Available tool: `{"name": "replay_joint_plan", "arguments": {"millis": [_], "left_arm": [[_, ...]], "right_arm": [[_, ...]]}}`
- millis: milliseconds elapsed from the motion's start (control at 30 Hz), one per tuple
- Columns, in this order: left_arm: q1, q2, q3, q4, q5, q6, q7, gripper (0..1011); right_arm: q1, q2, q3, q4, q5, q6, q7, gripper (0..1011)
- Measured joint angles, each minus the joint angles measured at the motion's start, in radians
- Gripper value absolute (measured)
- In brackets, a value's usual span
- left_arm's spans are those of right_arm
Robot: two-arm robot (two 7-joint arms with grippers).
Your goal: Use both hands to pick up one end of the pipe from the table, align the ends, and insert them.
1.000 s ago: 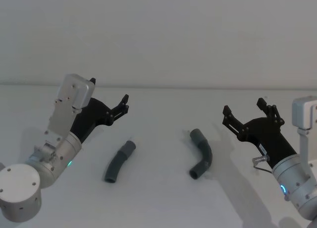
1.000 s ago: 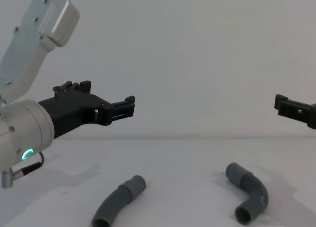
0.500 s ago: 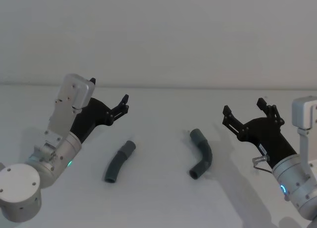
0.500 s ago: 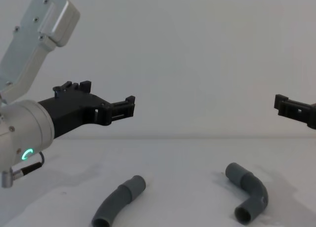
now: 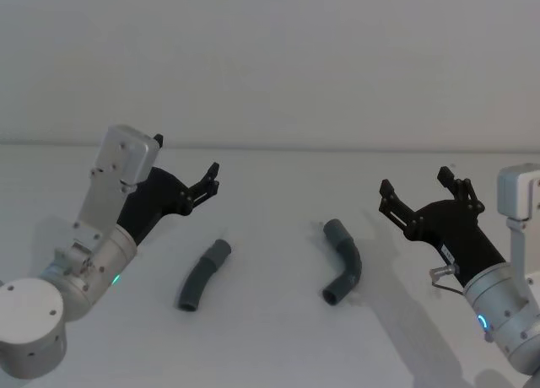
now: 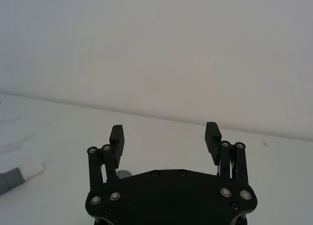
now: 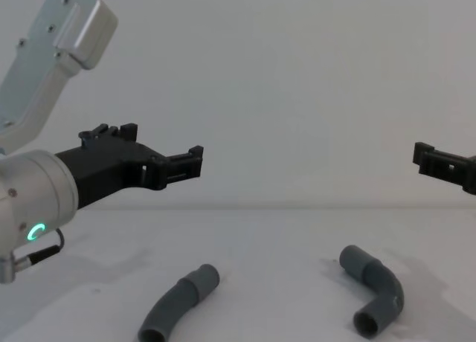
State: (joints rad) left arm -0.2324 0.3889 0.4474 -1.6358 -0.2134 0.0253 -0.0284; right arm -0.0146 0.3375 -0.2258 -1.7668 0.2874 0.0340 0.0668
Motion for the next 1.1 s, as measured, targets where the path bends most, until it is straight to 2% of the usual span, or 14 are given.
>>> {"name": "replay_joint_plan", "arguments": {"millis": [267, 533, 800, 1100], "left_arm": [[0.016, 0.026, -0.019, -0.04, -0.049, 0.063, -0.049, 1001], [0.033, 0.073, -0.039, -0.106, -0.109, 0.184, -0.114, 1001], [0.026, 0.101, -0.042, -0.144, -0.136, 0.271, -0.163, 1001], [0.002, 0.109, -0.034, -0.159, -0.155, 0.354, -0.208, 1001]], "right_arm": [[0.0, 0.0, 0.0, 0.0, 0.0, 0.0, 0.0, 1000], [0.0, 0.0, 0.0, 0.0, 0.0, 0.0, 0.0, 1000], [0.0, 0.0, 0.0, 0.0, 0.0, 0.0, 0.0, 1000], [0.0, 0.0, 0.0, 0.0, 0.0, 0.0, 0.0, 1000]]}}
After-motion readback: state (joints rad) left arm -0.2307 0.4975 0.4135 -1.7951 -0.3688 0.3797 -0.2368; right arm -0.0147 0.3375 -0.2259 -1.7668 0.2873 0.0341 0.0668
